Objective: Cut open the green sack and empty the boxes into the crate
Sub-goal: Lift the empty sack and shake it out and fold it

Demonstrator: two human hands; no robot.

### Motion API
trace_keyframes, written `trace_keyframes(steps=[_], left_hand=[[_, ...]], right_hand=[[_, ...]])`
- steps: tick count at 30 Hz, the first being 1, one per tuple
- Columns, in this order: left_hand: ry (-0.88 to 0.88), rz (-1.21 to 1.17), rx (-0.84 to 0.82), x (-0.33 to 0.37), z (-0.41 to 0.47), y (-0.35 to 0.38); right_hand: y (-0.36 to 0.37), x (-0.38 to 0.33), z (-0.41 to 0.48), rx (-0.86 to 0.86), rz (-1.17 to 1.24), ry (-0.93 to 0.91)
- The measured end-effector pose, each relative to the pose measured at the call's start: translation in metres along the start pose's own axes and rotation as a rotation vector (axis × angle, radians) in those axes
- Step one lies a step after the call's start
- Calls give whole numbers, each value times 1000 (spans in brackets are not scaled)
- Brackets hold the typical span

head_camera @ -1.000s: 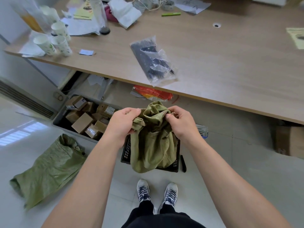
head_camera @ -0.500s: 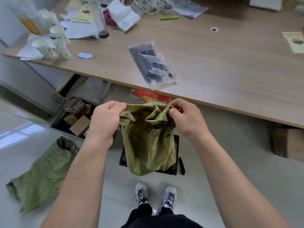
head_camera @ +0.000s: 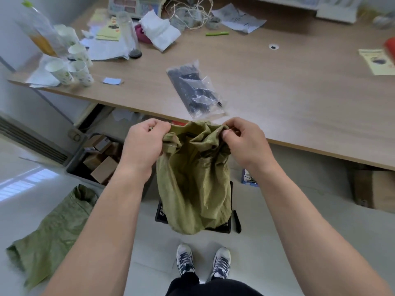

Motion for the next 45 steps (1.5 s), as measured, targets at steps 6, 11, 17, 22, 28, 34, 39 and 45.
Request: trace_keyframes(steps=[6, 11, 17, 22, 28, 34, 39, 45], left_hand=[[15, -37, 23, 2, 4, -1], [37, -159, 30, 13, 0, 0], [69, -151, 22, 19, 7, 2], [84, -108, 49, 7, 3, 2], [66, -180, 49, 15, 3, -3], [107, -201, -12, 36, 4, -8], [181, -256, -37, 45, -8, -10], [148, -220, -93, 47, -6, -2]], right_hand=[[2, 1, 5, 15, 38, 37], [-1, -5, 8, 31, 113, 12], [-3, -4, 14, 44, 135, -2], [1, 2, 8, 45, 102, 19], [-2, -12, 11, 86, 153, -12], [-15, -35, 25, 155, 166, -99], [-30, -46, 21, 194, 221, -158], [-28, -44, 26, 169, 149, -93]])
Point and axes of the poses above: each hand's wrist, its own z-axis towards the middle knuckle, its own y-axis out of the palm, x = y × z, the point moved 2 cm from there along z, towards the middle knuckle, and after that the axes turned 10 degrees about x, right-handed, at the moved point
